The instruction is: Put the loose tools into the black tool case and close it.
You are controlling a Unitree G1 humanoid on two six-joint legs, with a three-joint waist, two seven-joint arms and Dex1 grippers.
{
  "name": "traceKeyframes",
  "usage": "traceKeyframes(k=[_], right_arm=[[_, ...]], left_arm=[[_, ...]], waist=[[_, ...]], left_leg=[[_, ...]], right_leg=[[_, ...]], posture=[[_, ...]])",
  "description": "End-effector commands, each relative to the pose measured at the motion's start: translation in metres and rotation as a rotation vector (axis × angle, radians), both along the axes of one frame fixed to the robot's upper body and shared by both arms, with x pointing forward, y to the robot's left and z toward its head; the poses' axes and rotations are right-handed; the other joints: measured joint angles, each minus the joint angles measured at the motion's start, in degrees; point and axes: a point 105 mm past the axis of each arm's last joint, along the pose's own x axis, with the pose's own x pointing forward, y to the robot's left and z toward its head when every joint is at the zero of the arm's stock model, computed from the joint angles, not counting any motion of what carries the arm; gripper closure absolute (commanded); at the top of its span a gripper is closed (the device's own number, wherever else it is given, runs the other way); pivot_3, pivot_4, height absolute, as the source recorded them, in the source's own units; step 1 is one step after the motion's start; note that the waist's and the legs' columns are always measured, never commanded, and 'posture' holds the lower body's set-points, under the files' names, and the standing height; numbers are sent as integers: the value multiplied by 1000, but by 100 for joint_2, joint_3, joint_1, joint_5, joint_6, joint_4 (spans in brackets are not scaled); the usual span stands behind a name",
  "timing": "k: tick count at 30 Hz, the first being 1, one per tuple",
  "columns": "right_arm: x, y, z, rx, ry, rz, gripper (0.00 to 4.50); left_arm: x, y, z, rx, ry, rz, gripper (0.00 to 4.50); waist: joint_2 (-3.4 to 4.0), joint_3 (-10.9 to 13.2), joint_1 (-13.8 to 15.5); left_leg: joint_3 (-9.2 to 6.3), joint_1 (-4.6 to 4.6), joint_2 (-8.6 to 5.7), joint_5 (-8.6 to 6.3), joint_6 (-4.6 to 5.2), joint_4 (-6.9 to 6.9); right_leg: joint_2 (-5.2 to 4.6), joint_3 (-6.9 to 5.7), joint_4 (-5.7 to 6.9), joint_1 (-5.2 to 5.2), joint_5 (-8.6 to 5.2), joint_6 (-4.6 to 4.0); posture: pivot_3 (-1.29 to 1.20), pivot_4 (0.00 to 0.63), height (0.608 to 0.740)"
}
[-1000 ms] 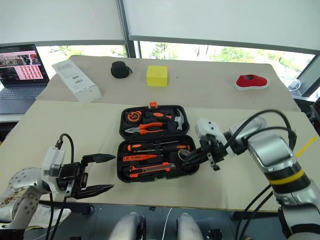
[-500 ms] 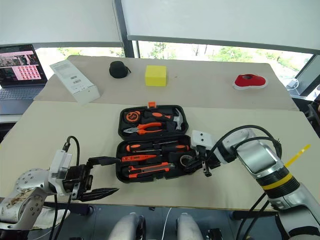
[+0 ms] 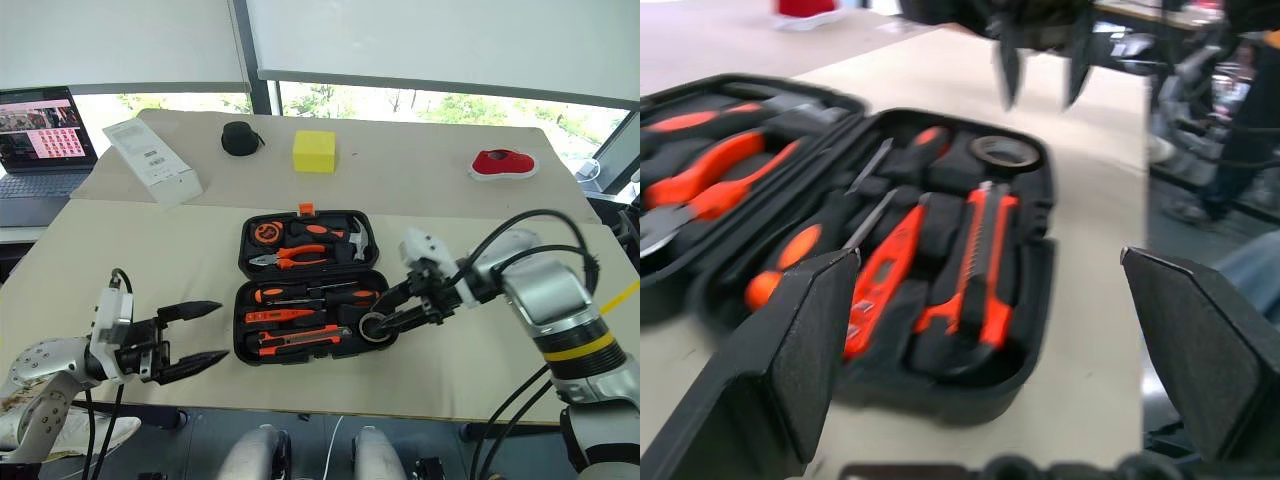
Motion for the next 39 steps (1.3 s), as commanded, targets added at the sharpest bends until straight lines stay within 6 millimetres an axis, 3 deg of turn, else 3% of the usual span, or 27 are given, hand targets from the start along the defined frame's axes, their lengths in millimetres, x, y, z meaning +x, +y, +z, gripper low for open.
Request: traceKeyframes(k=[1,2,5,7,8,11,15,21,28,39], right_arm=[[30,-19,17,63,-211,-119,2622],[38,-22,17,60,-260,-150,2749],[76,-29,7,40,-474,-280,3797],[87,-27,-5,23,-524,-296,4393],[91,-24,-11,21,-528,-299,4500],[93,-13,-35,-12,-455,-263,4500],[94,4,-44,8,-447,-225,4500],[73,20,-42,51,-416,-123,4500],[45,28,-46,60,-362,-137,4500],[34,13,-46,54,-308,-275,4500]], left_arm=[[23,28,-1,-1,87,235,1011],[26,32,-5,22,98,264,1373],[53,39,-9,55,103,388,2427],[65,36,-9,66,95,406,3029],[67,31,-9,71,89,388,3556],[76,16,-17,106,95,368,4441],[83,-1,-28,144,95,333,4441],[81,-17,-32,148,86,260,4441],[64,-12,-36,196,62,172,4441],[63,9,-33,166,84,244,4441]], waist=[[-6,2,-15],[-7,2,-22],[-10,5,-67],[-13,7,-52],[-13,6,-50],[-13,6,-45],[-12,7,-37],[-12,7,-52],[-12,6,-39],[-12,7,-28]], left_leg=[[-1,0,-1,0,0,2],[0,1,0,0,0,2],[5,2,0,0,0,-2],[16,0,-3,2,-3,-1],[25,-2,-3,3,-4,-1],[37,-5,-4,3,-5,-2],[44,-8,-4,2,-5,-6],[39,-6,0,2,-5,-11],[14,-5,0,1,-6,-21],[18,-2,-3,1,-6,-20]], right_leg=[[1,-1,1,0,0,0],[3,0,2,0,1,0],[8,4,3,-5,1,0],[11,3,6,-5,2,-2],[11,3,6,-6,2,-2],[5,4,2,-6,3,0],[3,4,1,-9,4,0],[6,4,4,-10,4,0],[2,5,1,-13,4,0],[3,5,1,-11,3,0]], posture=[[0,150,740],[0,150,740],[0,150,740],[0,150,740],[0,150,740],[0,150,740],[0,150,740],[0,150,740],[0,150,740],[0,150,740]])
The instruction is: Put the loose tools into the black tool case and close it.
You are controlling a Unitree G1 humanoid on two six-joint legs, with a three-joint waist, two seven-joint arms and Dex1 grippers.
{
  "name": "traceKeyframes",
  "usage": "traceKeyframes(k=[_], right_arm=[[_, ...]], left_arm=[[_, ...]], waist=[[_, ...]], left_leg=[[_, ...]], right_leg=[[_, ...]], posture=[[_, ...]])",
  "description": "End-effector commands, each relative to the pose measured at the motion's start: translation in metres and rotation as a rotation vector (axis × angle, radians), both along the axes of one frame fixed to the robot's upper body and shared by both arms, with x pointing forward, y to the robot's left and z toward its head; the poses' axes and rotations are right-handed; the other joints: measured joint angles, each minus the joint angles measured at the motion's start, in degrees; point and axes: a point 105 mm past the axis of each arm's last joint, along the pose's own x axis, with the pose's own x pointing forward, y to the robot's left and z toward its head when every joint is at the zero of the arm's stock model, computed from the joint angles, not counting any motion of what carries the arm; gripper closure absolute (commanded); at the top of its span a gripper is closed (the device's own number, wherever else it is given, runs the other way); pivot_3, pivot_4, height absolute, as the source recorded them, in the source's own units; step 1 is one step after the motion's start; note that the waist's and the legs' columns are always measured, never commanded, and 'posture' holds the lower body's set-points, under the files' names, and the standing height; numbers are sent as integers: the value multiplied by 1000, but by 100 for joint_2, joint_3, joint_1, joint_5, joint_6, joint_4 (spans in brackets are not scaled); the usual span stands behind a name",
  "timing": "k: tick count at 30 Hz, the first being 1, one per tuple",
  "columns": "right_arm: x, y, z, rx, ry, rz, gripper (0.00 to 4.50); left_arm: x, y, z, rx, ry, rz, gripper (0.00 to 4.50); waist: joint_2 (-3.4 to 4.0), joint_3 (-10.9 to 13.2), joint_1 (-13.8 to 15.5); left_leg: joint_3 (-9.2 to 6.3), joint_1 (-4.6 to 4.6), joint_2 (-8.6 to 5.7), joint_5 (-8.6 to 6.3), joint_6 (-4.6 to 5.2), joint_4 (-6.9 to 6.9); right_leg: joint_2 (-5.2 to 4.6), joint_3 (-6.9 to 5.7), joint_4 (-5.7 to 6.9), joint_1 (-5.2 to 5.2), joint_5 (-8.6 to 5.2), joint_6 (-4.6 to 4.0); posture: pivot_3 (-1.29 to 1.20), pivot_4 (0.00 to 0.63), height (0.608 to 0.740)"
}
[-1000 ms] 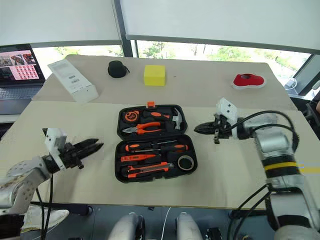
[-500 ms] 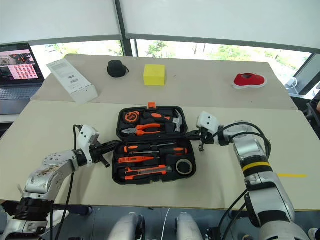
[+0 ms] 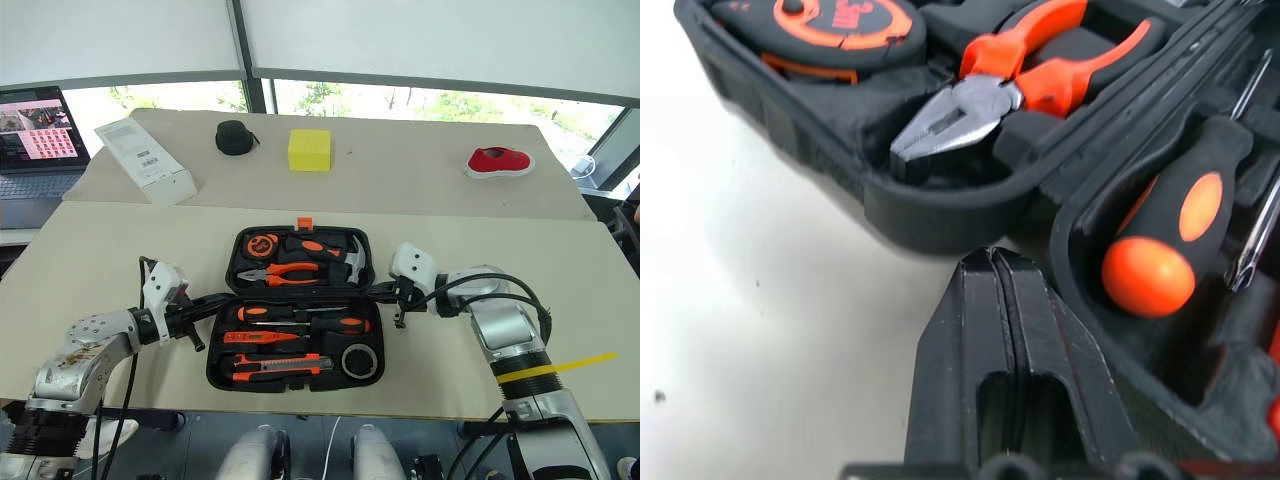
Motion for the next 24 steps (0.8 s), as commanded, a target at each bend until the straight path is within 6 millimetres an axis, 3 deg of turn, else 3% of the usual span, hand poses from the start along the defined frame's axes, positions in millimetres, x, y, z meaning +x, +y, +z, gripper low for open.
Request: traceKeyframes(k=[1,4,8,11,14,20,24], right_arm=[[-5,-5,14,52,32,-37,4500],[-9,-15,32,109,71,-83,3733],[-13,-23,53,139,151,-144,2346],[-13,-23,60,42,229,-215,1371],[2,-20,68,40,356,-382,284],[28,-17,65,93,512,-616,284],[34,-15,58,55,517,-652,284]], left_arm=[[3,12,18,-49,-34,42,4441],[0,32,25,-39,29,99,3741],[-4,49,35,-6,165,177,2255],[-5,41,50,-51,242,152,1213],[13,32,60,-88,314,224,64],[33,15,63,-148,397,298,64],[37,12,57,-108,430,326,64]], waist=[[0,0,0],[-1,1,0],[-2,2,-6],[-2,3,-6],[-14,11,4],[-35,8,0],[-36,7,0]], left_leg=[[0,0,0,0,0,0],[-4,0,1,0,0,0],[-13,0,2,0,0,0],[-15,2,1,0,0,1],[-15,0,0,4,-2,8],[-29,-6,-7,8,-4,10],[-32,-101,-11,14,-12,26]], right_leg=[[0,0,0,0,0,0],[0,0,1,0,0,0],[0,-1,1,-1,0,1],[0,-1,4,1,-1,1],[1,-1,10,-3,0,0],[4,-7,5,0,3,-4],[3,-4,61,-101,7,-2]], posture=[[0,150,740],[0,150,740],[0,150,740],[0,150,740],[0,150,740],[0,150,740],[0,150,740]])
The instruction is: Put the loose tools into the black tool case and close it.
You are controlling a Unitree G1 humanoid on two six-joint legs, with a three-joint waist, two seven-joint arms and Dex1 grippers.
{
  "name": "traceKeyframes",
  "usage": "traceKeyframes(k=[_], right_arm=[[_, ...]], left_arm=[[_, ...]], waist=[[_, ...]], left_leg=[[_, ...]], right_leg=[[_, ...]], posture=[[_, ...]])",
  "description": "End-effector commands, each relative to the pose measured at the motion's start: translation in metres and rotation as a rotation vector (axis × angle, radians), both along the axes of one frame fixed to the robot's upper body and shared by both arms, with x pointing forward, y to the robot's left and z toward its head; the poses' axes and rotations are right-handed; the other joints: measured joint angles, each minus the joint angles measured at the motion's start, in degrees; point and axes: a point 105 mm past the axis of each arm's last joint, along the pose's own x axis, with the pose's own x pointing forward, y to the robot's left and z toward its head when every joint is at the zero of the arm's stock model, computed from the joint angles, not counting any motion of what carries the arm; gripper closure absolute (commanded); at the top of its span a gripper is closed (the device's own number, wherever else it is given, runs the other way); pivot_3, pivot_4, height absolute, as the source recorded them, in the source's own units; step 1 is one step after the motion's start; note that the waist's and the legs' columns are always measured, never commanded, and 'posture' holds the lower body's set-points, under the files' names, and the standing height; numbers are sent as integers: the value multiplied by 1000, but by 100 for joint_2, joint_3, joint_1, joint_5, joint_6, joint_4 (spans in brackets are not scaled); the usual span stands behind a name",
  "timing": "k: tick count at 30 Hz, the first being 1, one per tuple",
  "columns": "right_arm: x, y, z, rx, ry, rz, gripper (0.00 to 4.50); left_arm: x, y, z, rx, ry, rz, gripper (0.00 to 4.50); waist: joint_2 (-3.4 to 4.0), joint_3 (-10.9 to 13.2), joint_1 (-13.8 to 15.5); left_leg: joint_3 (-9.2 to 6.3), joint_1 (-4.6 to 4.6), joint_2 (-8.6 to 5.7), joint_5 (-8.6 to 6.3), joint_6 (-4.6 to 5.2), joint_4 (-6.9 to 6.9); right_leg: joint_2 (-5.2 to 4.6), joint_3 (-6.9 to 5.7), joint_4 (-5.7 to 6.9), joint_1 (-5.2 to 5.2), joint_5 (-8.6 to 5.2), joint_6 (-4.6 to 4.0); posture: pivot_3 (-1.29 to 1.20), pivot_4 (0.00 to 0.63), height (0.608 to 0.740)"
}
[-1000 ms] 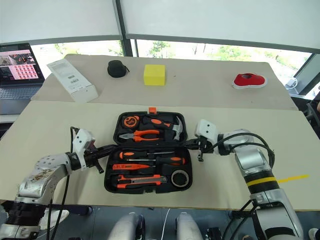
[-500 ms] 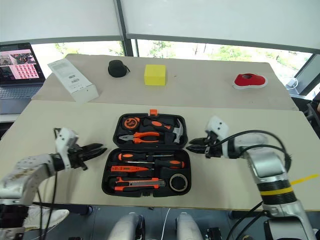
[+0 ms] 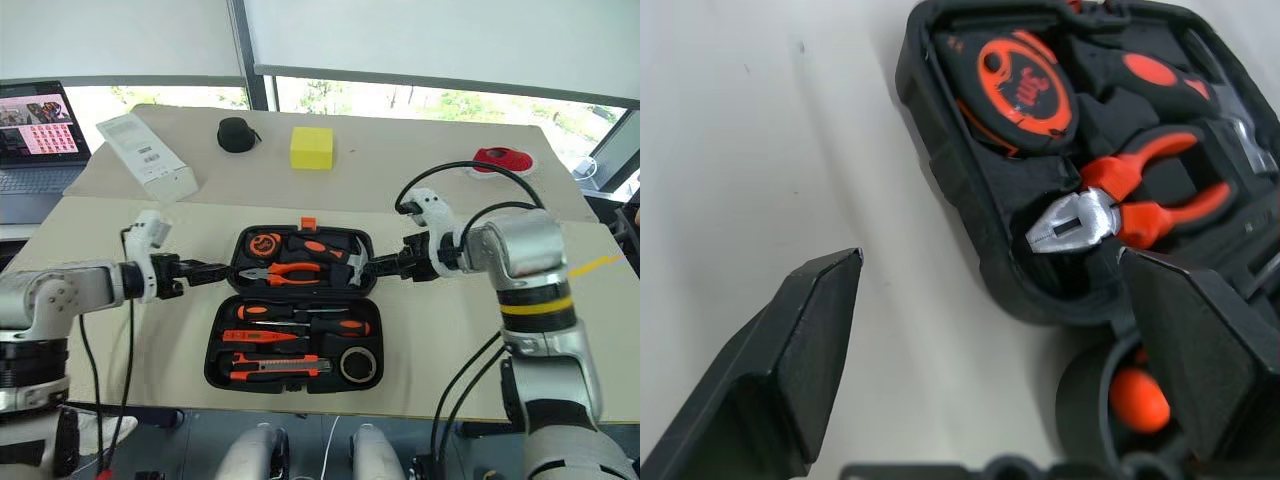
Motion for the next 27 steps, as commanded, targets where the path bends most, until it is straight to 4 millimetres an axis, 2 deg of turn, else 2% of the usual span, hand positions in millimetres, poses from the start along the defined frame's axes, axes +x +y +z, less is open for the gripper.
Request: traceKeyframes(k=[1,7,10,13,18,20,21,23,25,27], right_arm=[[8,-4,4,-28,-15,-53,284],[14,-1,-8,-38,4,-91,284],[14,0,-16,-44,26,-109,993],[15,2,-22,-55,47,-120,2008],[13,8,-41,-97,100,-110,3794],[12,9,-46,-95,120,-118,4345],[14,9,-46,-97,103,-121,4500],[17,10,-43,-90,72,-124,4500],[24,18,-28,14,9,-123,4500],[28,27,-9,83,-135,-45,4500]], left_arm=[[5,3,4,35,-6,34,64],[7,3,0,29,7,56,64],[6,-1,-6,34,29,43,40],[6,0,-9,45,46,49,706],[11,1,-10,3,43,72,2639],[12,1,-10,-14,30,71,3292],[13,0,-8,-33,4,69,3665],[16,1,-4,-47,-46,77,4384],[23,6,2,-67,-118,120,4460],[25,8,9,-99,-185,128,4460]], waist=[[0,0,1],[0,0,-11],[0,0,-11],[0,0,-11],[-4,-3,-3],[-18,-12,-12],[-23,-15,-15],[-23,-16,-20],[-25,-17,-22],[-26,-17,-22]], left_leg=[[0,-5,0,2,-3,0],[0,-6,-1,4,-5,1],[1,-5,-1,4,-6,6],[0,-4,-2,4,-6,9],[1,9,-3,4,-7,11],[1,20,-2,4,-6,12],[0,29,-1,4,-7,11],[1,46,-1,4,-7,11],[1,52,-1,6,-8,12],[1,57,1,12,-10,12]], right_leg=[[0,0,8,-7,0,0],[-1,0,0,-9,0,0],[-1,0,-5,-9,0,0],[-1,0,-3,-7,0,0],[-1,-1,-2,7,0,0],[-1,-1,-1,15,0,0],[0,-1,0,22,0,0],[0,0,2,35,0,-1],[0,1,5,39,0,-1],[1,1,14,42,3,-6]], posture=[[0,150,740],[0,150,740],[0,150,740],[0,150,740],[0,150,740],[0,150,740],[0,150,740],[0,150,740],[0,150,740],[0,150,740]])
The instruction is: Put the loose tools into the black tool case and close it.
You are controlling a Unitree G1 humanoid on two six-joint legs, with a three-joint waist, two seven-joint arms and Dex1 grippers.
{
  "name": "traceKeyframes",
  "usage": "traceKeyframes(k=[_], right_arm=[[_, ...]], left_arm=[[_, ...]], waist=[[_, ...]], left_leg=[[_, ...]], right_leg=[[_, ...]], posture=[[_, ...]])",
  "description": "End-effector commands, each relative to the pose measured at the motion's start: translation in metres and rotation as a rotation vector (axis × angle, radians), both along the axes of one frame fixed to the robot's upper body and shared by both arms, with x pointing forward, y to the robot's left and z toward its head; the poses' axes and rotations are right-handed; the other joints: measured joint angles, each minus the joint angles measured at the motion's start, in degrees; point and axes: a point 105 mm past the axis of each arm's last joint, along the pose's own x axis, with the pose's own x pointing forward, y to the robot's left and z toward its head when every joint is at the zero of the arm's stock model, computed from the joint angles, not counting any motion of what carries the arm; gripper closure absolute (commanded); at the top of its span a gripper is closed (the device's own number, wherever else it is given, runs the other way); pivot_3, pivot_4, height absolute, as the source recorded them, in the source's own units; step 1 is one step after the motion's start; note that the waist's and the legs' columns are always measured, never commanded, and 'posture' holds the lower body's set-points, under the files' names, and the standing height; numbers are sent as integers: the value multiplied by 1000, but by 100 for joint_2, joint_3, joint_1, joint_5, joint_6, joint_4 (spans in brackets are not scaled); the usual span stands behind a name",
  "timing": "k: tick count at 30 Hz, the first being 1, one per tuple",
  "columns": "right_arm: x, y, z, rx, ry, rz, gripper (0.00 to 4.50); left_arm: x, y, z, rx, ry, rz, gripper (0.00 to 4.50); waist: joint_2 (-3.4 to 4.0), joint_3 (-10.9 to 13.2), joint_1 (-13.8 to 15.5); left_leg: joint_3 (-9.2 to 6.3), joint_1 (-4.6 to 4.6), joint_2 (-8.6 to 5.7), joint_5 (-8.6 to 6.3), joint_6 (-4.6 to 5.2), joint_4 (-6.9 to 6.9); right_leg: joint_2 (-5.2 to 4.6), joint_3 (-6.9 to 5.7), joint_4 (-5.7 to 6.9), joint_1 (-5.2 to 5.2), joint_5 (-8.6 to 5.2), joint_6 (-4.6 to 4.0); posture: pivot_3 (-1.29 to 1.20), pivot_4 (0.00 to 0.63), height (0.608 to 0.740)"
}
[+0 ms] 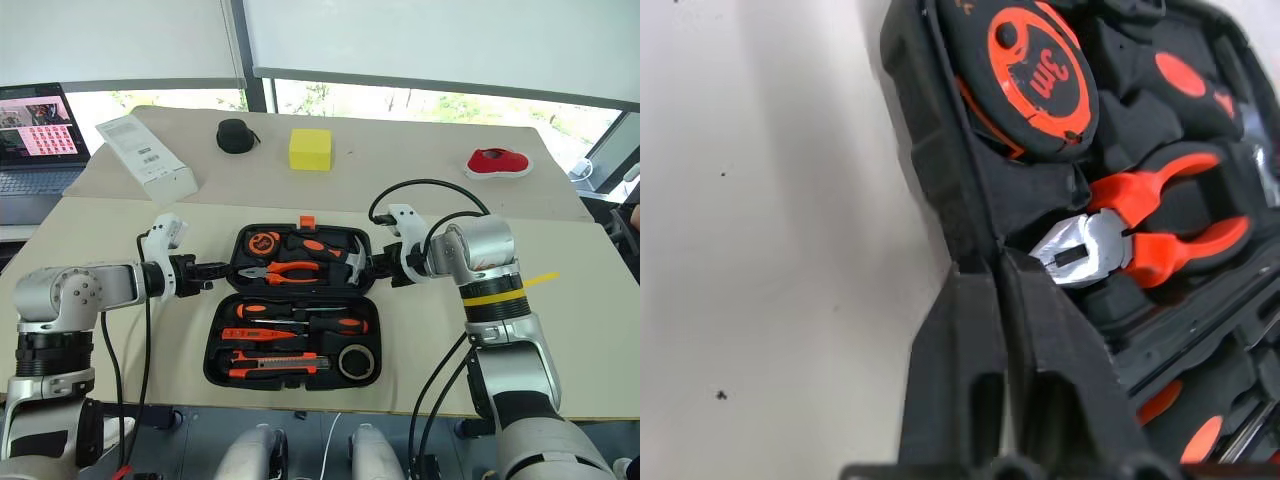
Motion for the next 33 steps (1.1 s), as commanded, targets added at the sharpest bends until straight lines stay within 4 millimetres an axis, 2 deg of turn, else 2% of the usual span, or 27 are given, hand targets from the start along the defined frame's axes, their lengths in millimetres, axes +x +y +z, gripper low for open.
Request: traceKeyframes(k=[1,2,6,9,11,16,21,24,25,26,30,32,33], right_arm=[[7,11,28,90,-257,111,4500],[5,14,32,96,-298,148,4500],[-1,13,50,65,-580,264,4500],[-8,7,46,-170,-822,420,4500],[-14,5,43,-265,-961,501,4500],[-34,3,32,-387,-1241,682,4500],[-57,-5,-3,-505,-1390,873,4500],[-66,-13,-20,-477,-1366,908,4500],[-67,-17,-24,-479,-1357,909,3738],[-68,-21,-27,-487,-1358,915,3575],[-74,-39,-27,-533,-1379,915,2136],[-76,-44,-24,-532,-1390,900,1552],[-78,-50,-24,-519,-1354,871,1552]], left_arm=[[11,13,22,-32,-185,70,4460],[12,14,23,-34,-199,72,4460],[5,12,46,-42,-495,21,4460],[-7,12,45,42,-616,-21,4460],[-19,7,43,151,-752,-95,4460],[-39,11,29,294,-907,-129,4460],[-64,14,-7,491,-962,-278,4460],[-81,21,-23,523,-937,-349,3736],[-84,23,-24,532,-936,-355,3353],[-86,26,-24,537,-931,-354,3009],[-97,52,-27,522,-829,-312,1593],[-98,61,-27,529,-799,-296,1586],[-97,66,-25,528,-783,-288,1586]], waist=[[-2,1,0],[-2,3,-5],[4,11,-22],[5,15,-11],[5,15,-4],[4,15,13],[4,15,-7],[6,12,-31],[6,12,-33],[5,12,-29],[-1,11,-2],[-1,12,-11],[0,12,-12]], left_leg=[[2,-4,0,10,0,1],[3,-10,0,16,-2,1],[8,-35,0,23,-3,-2],[10,-58,0,23,-4,-6],[16,-62,-1,21,-3,-14],[34,-60,1,19,0,-16],[48,-33,6,19,1,-21],[68,0,9,19,2,-37],[75,6,9,18,2,-42],[81,10,10,18,3,-46],[92,25,14,21,7,-43],[93,45,18,20,8,-43],[94,51,20,20,7,-44]], right_leg=[[0,0,4,-7,4,-5],[1,0,9,-13,6,-5],[1,2,13,-42,9,-6],[0,1,0,-56,9,-5],[-4,0,-20,-56,10,-3],[-7,-1,-30,-50,11,-2],[-6,3,-30,-32,10,-3],[-6,17,-31,-16,9,-5],[-7,22,-32,-14,9,-5],[-7,25,-32,-12,9,-5],[-10,25,-27,1,9,-5],[-9,23,-28,20,7,-7],[-8,23,-28,25,6,-9]], posture=[[0,150,740],[0,150,740],[0,150,740],[0,150,740],[0,150,740],[0,150,740],[0,150,740],[0,150,740],[0,150,740],[0,150,740],[0,150,740],[0,150,740],[0,150,740]])
